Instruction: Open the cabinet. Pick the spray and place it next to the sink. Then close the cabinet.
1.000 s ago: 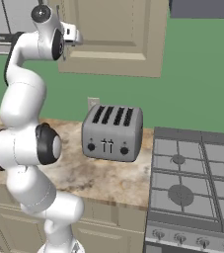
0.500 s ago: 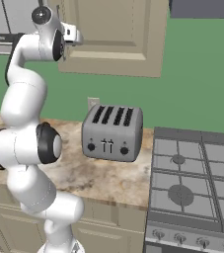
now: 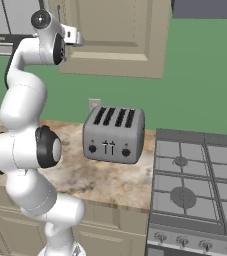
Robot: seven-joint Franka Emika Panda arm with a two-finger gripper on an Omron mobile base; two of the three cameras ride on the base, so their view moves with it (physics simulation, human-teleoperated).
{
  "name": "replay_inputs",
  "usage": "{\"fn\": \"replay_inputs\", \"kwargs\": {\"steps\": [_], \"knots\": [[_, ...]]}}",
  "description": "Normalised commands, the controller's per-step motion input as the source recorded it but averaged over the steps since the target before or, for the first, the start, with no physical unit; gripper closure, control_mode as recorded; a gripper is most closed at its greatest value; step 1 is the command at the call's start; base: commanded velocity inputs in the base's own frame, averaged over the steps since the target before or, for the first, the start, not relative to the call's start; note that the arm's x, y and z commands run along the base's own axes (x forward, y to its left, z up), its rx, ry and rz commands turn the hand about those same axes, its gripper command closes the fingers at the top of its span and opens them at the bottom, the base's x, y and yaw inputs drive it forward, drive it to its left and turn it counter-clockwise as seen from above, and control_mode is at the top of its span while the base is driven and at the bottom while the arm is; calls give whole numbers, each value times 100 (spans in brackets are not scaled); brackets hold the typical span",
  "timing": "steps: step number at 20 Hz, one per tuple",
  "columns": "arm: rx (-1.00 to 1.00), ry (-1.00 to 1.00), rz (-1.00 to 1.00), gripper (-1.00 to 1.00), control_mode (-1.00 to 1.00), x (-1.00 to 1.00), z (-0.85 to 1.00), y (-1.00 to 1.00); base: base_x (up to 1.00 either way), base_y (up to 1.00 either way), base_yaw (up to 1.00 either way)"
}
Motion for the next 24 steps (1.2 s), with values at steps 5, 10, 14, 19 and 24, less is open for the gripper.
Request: {"fn": "replay_inputs", "kwargs": {"steps": [5,10,14,19,24], "knots": [[0,0,0,-100,-100,0,0,0,0,0,0],[0,0,0,100,-100,0,0,0,0,0,0],[0,0,0,100,-100,0,0,0,0,0,0],[0,0,0,100,-100,0,0,0,0,0,0],[0,0,0,100,-100,1,-1,0,0,0,0]]}}
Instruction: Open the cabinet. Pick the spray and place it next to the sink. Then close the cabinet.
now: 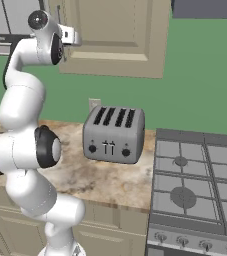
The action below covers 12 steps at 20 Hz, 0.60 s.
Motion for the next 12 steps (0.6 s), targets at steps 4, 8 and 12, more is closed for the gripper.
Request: {"fn": "replay_inputs", "kwargs": {"steps": [4,8,12], "knots": [[0,0,-2,100,-100,1,-3,-17,0,0,0],[0,0,0,100,-100,5,0,-33,0,0,0],[0,0,0,100,-100,0,0,-48,0,0,0]]}}
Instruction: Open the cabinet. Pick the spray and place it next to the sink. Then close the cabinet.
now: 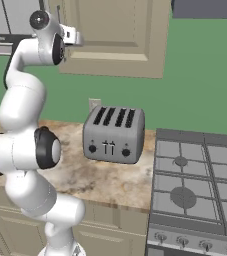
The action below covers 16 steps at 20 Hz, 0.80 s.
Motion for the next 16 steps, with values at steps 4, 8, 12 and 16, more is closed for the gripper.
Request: {"fn": "replay_inputs", "kwargs": {"steps": [4,8,12,16], "knots": [[0,0,-3,100,-100,0,0,-60,0,0,0],[1,0,-5,100,-100,-12,0,-50,0,0,0],[3,0,-5,100,-100,-24,0,-45,0,0,0],[4,0,-7,100,-100,-24,0,-54,0,0,0]]}}
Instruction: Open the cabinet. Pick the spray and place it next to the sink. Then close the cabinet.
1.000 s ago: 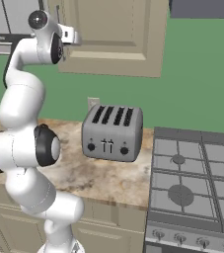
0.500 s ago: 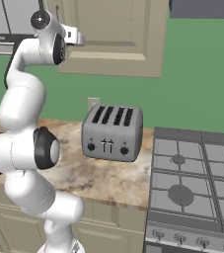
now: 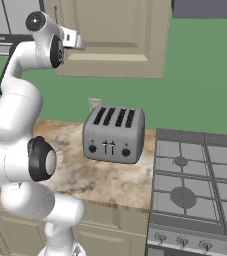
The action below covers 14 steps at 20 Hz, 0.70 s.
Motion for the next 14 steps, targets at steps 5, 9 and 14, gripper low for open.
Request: {"fn": "replay_inputs", "kwargs": {"steps": [5,9,14], "knots": [[3,0,-7,100,-100,-13,0,-62,0,0,0],[5,-3,-5,100,-100,0,0,-77,0,0,0],[9,-7,-1,100,-100,0,0,-84,0,0,0]]}}
